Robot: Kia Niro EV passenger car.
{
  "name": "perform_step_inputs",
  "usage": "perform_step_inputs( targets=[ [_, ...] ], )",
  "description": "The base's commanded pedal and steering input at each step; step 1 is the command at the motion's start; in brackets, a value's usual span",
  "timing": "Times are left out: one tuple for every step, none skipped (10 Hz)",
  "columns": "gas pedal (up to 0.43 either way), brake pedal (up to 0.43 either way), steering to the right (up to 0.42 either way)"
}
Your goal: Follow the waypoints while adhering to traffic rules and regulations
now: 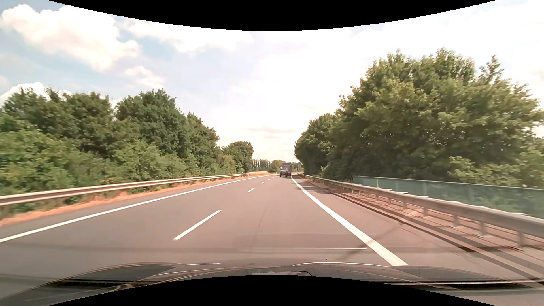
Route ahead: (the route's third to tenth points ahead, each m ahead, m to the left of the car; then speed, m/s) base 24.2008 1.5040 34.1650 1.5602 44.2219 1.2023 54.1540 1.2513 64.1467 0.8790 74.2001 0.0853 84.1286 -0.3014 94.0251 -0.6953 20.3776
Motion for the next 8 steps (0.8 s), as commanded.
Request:
perform_step_inputs(
  targets=[
    [0.169,0.000,0.000],
    [0.169,0.000,0.000],
    [0.169,0.000,0.000],
    [0.169,0.000,0.000],
    [0.169,0.000,0.000],
    [0.169,0.000,0.000],
    [0.169,0.000,0.000],
    [0.169,0.000,0.001]
  ],
)
